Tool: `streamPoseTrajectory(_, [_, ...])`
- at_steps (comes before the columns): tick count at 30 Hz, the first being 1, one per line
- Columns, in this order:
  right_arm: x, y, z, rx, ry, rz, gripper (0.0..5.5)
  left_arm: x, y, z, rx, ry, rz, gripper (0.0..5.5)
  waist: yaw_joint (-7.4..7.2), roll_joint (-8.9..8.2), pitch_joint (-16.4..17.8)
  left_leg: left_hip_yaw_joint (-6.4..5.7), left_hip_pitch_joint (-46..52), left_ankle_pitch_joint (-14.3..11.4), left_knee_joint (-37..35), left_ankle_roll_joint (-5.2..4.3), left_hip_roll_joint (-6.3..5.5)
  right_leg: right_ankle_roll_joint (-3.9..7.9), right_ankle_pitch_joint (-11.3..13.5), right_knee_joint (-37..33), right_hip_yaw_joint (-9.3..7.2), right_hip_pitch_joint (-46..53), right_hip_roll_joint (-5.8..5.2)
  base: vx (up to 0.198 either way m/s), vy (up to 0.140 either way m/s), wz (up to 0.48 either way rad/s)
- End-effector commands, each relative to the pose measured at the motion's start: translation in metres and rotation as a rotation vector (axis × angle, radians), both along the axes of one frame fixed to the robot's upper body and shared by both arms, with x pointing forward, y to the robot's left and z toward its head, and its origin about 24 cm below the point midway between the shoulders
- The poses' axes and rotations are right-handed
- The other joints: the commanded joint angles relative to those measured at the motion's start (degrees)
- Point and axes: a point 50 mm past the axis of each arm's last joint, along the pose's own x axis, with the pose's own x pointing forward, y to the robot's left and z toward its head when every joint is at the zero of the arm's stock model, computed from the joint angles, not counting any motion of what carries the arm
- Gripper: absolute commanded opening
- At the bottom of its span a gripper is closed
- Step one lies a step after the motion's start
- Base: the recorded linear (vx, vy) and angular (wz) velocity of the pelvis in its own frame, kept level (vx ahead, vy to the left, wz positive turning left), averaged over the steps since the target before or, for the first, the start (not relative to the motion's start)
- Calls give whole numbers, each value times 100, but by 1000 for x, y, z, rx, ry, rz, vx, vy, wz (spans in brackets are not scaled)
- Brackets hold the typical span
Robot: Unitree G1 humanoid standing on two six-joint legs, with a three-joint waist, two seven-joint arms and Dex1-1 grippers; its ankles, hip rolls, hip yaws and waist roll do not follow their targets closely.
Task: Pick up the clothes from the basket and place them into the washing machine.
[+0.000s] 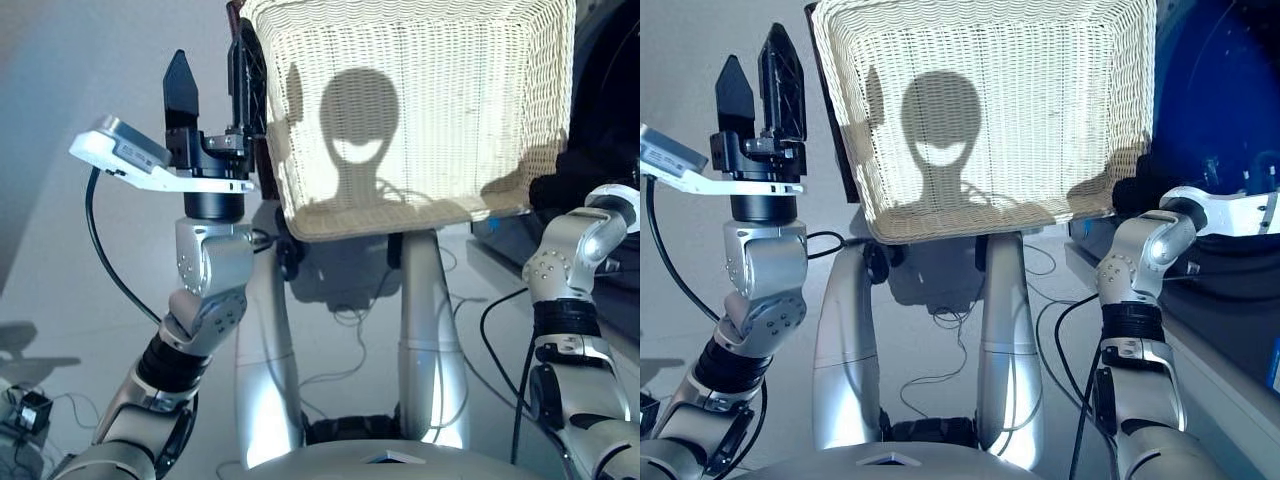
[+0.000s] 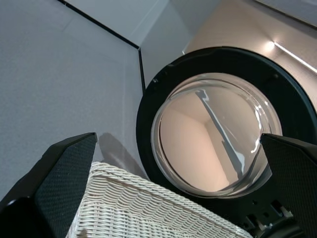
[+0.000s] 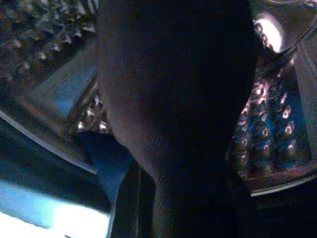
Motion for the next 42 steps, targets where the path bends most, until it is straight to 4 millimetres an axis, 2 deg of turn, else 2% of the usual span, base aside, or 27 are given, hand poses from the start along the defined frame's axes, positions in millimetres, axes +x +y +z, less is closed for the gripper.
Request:
streamPoseTrajectory(1, [-16,-48,45,-36,-69,-110,0,-19,-6,16,18,-139,-59,550,19,-28,-94,108,64,660,-687,-366,-10,42,202,-186,-128,-120,-11,0,0,0])
streamPoseTrajectory(2, [-17,-64,54,-34,-11,-135,0,-19,-8,15,35,-136,-69,550,74,-31,-94,98,61,665,-686,-372,-10,44,210,-182,-133,-120,-27,0,0,0])
streamPoseTrajectory(4, [-24,-83,66,-34,37,-167,0,-20,-8,15,47,-140,-73,550,107,-7,-94,84,32,669,-676,-390,-12,45,204,-151,-139,-160,-35,0,0,0])
streamPoseTrajectory(7, [-30,-98,77,-42,86,-187,0,-21,-10,15,55,-140,-92,550,123,37,-94,92,-12,672,-655,-401,-10,48,194,-122,-136,-200,-52,0,0,0])
streamPoseTrajectory(10, [-45,-117,86,-36,145,-227,0,-23,-9,13,84,-135,-95,550,165,51,-94,94,-66,670,-615,-411,-17,41,189,-71,-158,-255,-72,0,0,0])
streamPoseTrajectory(21, [-54,-124,110,-62,127,-242,0,-27,-2,16,101,-159,-77,550,129,66,-94,104,-165,649,-565,-417,2,35,174,-15,-157,-398,-42,0,0,0])
streamPoseTrajectory(22, [-54,-125,110,-59,124,-241,58,-27,-2,16,104,-155,-77,550,122,59,-94,110,-167,650,-571,-418,5,34,174,-24,-153,-401,-33,0,0,0])
streamPoseTrajectory(23, [-54,-125,110,-53,126,-242,397,-27,-2,16,105,-154,-79,550,123,54,-94,108,-167,653,-576,-417,7,33,175,-32,-156,-403,-29,0,0,0])
streamPoseTrajectory(24, [-54,-125,108,-49,131,-241,550,-27,-2,16,107,-154,-81,550,120,55,-94,109,-172,653,-578,-416,9,32,177,-39,-155,-405,-22,0,0,0])
streamPoseTrajectory(33, [-45,-120,96,-47,144,-202,550,-28,-1,16,92,-157,-92,550,98,49,-94,102,-162,654,-589,-414,6,31,190,-70,-152,-395,-3,0,0,0])
streamPoseTrajectory(37, [-25,-98,82,-113,119,-94,550,-28,0,19,72,-167,-88,550,68,26,-94,112,-174,671,-602,-422,13,37,210,-112,-147,-394,2,0,0,0])
streamPoseTrajectory(39, [-22,-92,75,-127,115,-73,550,-28,0,18,71,-166,-88,550,65,4,-94,118,-170,675,-606,-421,10,38,214,-129,-150,-380,-4,0,0,0])
streamPoseTrajectory(40, [-14,-81,69,-156,109,-34,550,-27,0,18,66,-164,-88,550,51,-5,-94,118,-174,683,-614,-415,5,35,227,-136,-149,-382,0,70,8,3])
streamPoseTrajectory(41, [-6,-62,59,-201,94,28,550,-26,1,15,52,-146,-81,550,26,-22,-94,109,-44,545,-574,-427,14,45,90,-74,-148,-256,7,74,14,-5])
streamPoseTrajectory(42, [-3,-48,52,-208,48,56,550,-25,1,14,43,-138,-76,550,0,-48,-94,118,-31,543,-591,-422,14,42,91,-86,-144,-237,16,73,12,-20])
